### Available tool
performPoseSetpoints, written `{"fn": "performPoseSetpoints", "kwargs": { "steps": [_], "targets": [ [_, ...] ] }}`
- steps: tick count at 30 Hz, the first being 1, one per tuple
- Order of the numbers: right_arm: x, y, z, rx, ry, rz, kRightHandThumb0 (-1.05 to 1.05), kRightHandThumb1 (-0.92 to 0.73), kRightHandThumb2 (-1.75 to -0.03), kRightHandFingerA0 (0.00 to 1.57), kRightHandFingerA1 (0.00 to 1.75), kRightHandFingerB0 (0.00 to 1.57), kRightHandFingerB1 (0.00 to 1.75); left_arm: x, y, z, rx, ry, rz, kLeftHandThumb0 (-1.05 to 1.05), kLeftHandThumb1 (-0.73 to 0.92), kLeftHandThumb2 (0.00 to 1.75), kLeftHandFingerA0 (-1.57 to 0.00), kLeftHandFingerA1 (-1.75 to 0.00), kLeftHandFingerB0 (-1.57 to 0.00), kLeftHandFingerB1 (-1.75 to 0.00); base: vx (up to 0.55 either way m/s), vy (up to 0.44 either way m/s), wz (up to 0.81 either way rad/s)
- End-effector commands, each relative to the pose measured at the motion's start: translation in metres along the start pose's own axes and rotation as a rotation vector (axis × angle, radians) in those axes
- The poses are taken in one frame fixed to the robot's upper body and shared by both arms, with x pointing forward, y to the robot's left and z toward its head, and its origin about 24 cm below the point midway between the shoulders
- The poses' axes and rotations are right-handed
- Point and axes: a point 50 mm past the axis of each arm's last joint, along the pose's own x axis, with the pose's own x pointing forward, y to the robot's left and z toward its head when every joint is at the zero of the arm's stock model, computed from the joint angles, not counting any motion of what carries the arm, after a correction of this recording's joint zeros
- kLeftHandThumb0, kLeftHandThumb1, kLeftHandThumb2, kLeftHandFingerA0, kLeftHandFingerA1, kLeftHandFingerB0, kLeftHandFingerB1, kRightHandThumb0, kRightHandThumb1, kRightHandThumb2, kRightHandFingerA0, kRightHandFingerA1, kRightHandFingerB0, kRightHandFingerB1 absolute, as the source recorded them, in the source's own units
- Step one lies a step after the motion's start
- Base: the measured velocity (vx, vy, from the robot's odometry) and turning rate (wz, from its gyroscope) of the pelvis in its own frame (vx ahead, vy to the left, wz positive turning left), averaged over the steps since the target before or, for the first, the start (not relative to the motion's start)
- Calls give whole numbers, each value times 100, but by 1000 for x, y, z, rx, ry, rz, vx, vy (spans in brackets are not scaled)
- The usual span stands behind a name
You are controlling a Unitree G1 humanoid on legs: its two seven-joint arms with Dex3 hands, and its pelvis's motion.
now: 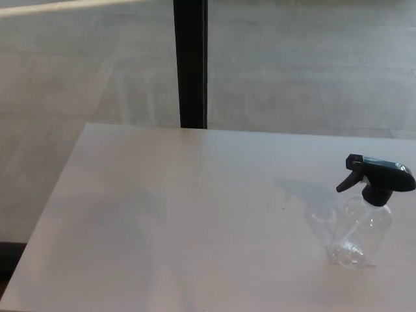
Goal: The robot uses its right hand to grab and lift the lid of the spray bottle kept in the middle of the desk and places the lid on the right side of the bottle
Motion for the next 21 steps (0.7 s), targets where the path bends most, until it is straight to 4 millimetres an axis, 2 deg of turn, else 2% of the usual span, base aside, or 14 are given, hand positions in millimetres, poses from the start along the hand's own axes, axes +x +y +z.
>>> {"fn": "performPoseSetpoints", "kwargs": {
  "steps": [1,2,4,5,6,7,9,10,11,14,15,16,20,21],
  "targets": [
    [1,-28,12,49,-24,-79,-37,-47,-103,3,54,0,50,0,3,6,-19,-25,-13,-80,84,65,-57,-50,-40,-39,0,0,0],
    [2,-35,17,65,-33,-97,-67,-71,-62,4,46,9,32,0,3,6,-23,-26,-14,-79,84,65,-57,-49,-39,-39,0,0,0],
    [3,-50,30,75,-50,-144,-72,-53,-94,0,52,4,37,0,2,4,-28,-26,-20,-79,84,65,-58,-49,-40,-39,0,0,0],
    [3,-56,36,157,-80,-155,-70,-56,-92,8,58,4,34,-1,2,3,-42,-24,-31,-81,69,105,-49,-61,-32,-52,0,0,0],
    [4,-63,45,197,-87,-194,-66,-73,-64,6,53,9,26,-1,2,3,-33,-26,-23,-79,84,65,-56,-50,-39,-39,0,0,0],
    [5,-68,53,287,-94,-212,-70,-52,-92,1,47,6,31,-1,2,3,-32,-31,-24,-80,84,65,-56,-51,-40,-40,0,0,0],
    [6,-77,68,348,-119,-240,-74,-54,-92,2,35,3,28,-1,2,4,-36,-32,-24,-81,83,65,-55,-50,-39,-40,0,0,0],
    [6,-84,83,401,-153,-259,-70,-55,-93,2,31,1,24,-1,2,3,-35,-33,-26,-79,66,106,-48,-60,-31,-51,0,0,0],
    [6,-92,101,459,-211,-270,-69,-57,-94,1,27,2,21,-1,2,3,-29,-33,-29,-82,84,66,-55,-50,-38,-38,0,0,0],
    [3,-99,122,509,-292,-261,-67,-57,-95,0,27,0,21,-1,2,2,-33,-29,-29,-81,84,64,-56,-49,-39,-39,0,0,0],
    [2,-102,131,509,-313,-263,-69,-56,-96,1,36,2,23,-1,2,1,-32,-25,-27,-82,83,65,-57,-49,-39,-38,0,0,0],
    [-3,-106,165,499,-419,-250,-67,-56,-94,2,39,2,25,-1,2,2,-44,-25,-26,-81,67,106,-52,-63,-34,-53,0,0,0],
    [-21,-101,222,459,-612,-209,-69,-54,-91,3,41,5,28,-1,2,2,-38,-27,-30,-77,65,106,-50,-62,-30,-52,0,0,0],
    [-27,-98,235,421,-675,-185,-68,-53,-92,2,48,5,30,-1,2,2,-43,-25,-32,-81,84,65,-55,-51,-38,-39,0,0,0]
  ]
}}
